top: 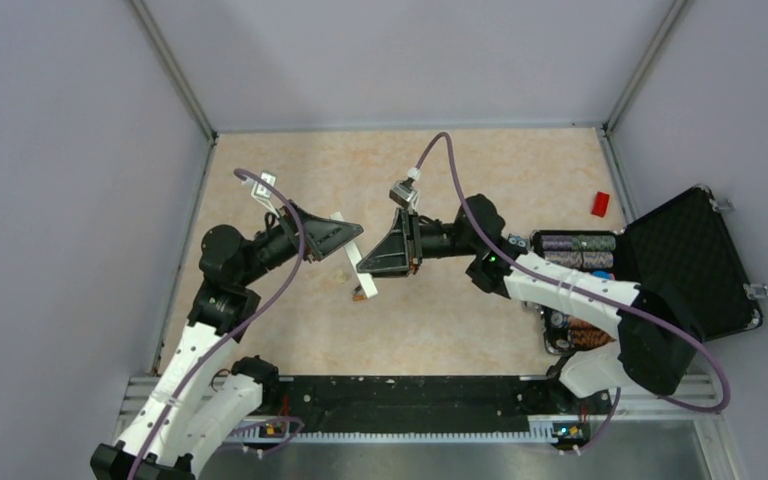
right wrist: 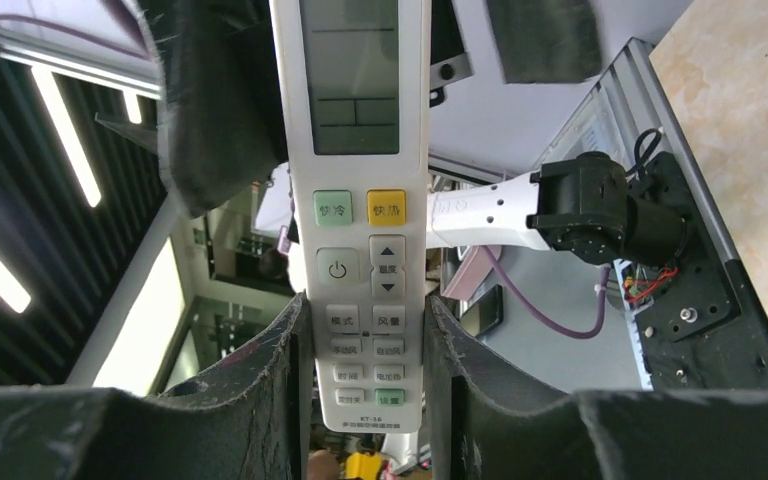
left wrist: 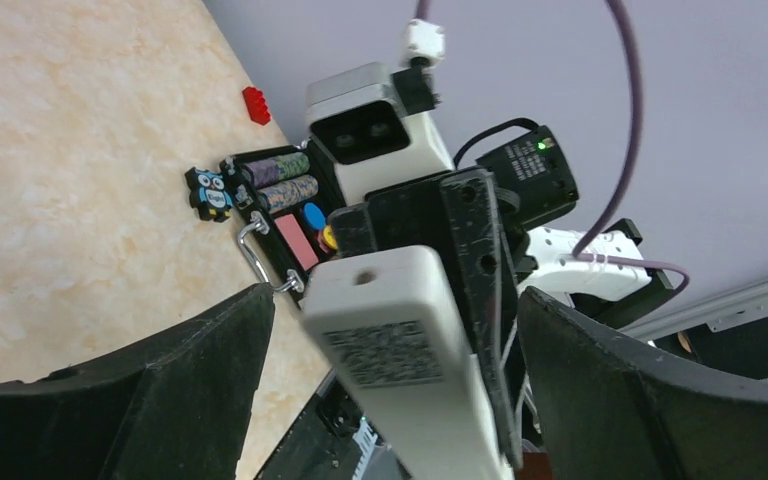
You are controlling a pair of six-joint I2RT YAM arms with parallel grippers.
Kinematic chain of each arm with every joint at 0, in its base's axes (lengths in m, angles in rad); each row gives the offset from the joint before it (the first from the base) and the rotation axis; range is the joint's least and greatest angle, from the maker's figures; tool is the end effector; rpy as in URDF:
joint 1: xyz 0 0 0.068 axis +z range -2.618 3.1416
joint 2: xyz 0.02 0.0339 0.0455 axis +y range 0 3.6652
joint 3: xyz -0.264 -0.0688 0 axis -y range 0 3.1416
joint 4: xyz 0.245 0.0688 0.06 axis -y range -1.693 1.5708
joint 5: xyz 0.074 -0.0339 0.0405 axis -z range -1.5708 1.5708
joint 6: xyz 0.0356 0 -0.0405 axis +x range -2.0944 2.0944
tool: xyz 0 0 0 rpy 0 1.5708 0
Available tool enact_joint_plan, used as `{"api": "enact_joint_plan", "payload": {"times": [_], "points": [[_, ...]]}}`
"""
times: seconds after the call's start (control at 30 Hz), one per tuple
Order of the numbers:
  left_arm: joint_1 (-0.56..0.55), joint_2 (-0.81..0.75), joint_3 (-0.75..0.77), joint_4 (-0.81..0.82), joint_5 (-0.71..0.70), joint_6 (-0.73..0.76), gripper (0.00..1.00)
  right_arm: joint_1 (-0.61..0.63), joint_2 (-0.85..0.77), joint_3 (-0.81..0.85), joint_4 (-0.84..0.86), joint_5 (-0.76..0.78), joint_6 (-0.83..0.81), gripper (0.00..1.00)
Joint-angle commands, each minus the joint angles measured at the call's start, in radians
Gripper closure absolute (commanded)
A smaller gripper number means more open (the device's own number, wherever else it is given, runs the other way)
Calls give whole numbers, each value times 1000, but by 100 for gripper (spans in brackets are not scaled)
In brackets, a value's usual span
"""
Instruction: Load the batteries into the remote control
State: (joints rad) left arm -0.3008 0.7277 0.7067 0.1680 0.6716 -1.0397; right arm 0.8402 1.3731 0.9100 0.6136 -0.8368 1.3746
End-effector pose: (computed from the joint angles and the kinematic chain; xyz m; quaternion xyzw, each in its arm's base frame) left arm 0.1557 -0.0715 0.3589 0.0099 0.6653 -0.6127 0.4265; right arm 0.1878 0.2492 0.3313 -0.1399 0.6559 0.7382 0.0727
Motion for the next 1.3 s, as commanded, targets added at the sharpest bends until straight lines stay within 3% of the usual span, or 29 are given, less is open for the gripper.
{"api": "enact_joint_plan", "payload": {"times": [0.0,0.33,0.47,0.63,0.73,0.83,0.93,1.03,1.27], "points": [[-10,-34,-13,86,4,-33,7,17,25,-8,161,18,67,83],[-17,-55,-66,33,0,-71,60,17,46,3,107,64,69,81],[-21,-53,-53,-43,-53,-62,100,17,47,4,18,96,42,70],[-21,-13,54,-334,-210,-8,100,18,-28,3,-248,259,-160,27],[-21,38,140,-574,-338,-6,100,18,-57,8,-304,325,-249,13],[-23,96,196,-681,-393,-16,100,38,-63,64,-422,400,-386,9],[-23,148,230,-743,-433,-30,100,98,-45,178,-657,568,-569,9],[-24,183,250,-767,-447,-40,100,155,-10,244,-783,700,-672,9],[-26,191,244,-779,-474,-65,100,222,93,291,-830,826,-774,19]]}}
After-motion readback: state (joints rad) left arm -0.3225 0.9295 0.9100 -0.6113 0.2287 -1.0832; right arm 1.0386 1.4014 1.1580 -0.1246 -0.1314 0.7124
